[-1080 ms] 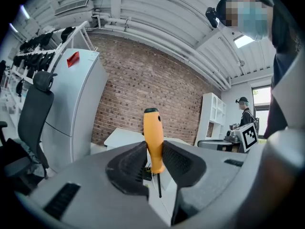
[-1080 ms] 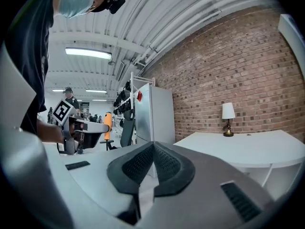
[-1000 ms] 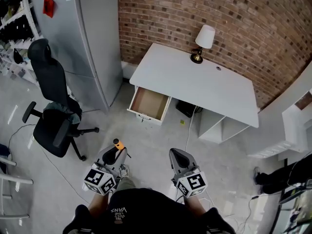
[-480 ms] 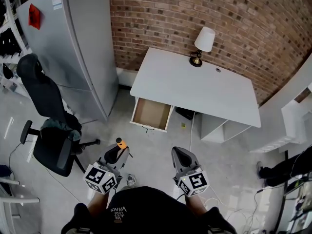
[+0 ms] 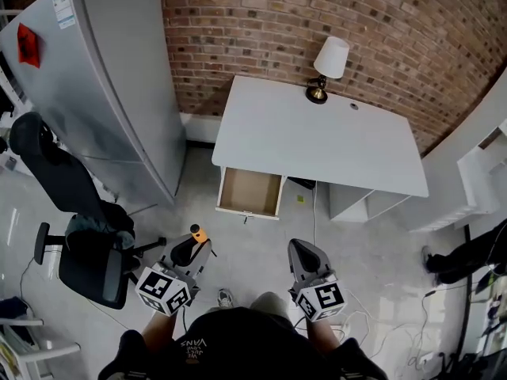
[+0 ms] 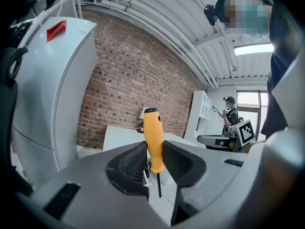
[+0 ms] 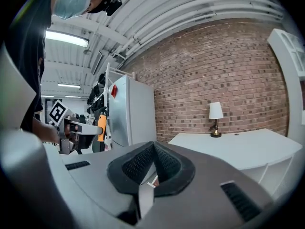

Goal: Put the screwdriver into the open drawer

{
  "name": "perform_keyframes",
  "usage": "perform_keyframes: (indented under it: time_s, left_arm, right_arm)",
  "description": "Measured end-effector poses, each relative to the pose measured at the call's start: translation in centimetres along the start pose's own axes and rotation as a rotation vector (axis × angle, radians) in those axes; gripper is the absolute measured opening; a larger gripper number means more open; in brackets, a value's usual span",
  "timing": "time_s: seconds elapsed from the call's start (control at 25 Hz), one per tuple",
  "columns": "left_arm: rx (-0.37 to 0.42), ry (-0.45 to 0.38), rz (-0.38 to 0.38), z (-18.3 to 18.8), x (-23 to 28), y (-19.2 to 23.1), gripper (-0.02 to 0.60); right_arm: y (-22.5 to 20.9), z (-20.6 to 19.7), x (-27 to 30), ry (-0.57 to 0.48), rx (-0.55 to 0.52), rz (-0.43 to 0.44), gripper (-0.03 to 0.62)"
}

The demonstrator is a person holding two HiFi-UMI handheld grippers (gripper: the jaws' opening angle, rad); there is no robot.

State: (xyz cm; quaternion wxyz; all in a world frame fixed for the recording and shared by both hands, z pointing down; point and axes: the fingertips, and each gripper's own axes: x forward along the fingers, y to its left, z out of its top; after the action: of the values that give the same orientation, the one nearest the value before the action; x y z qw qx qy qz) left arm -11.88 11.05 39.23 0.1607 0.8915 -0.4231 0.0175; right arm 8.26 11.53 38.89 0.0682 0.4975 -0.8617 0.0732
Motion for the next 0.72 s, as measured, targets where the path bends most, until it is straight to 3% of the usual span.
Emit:
perform_keyframes:
  time_s: [0.28,0.72]
  left_arm:
    - [-0.009,0.035,-0.014,-0.5,4.6,0.7,0.102]
    - [-0.026,0.003,0.078,1.1,12.8,-0.4,0.102]
  right_arm:
    - [-3.9,-0.6,1.7,0.018,0.022,-0.013,-0.005]
    - [-11.6,0.4,5.5,0.043,-0.007,0.119,-0.005]
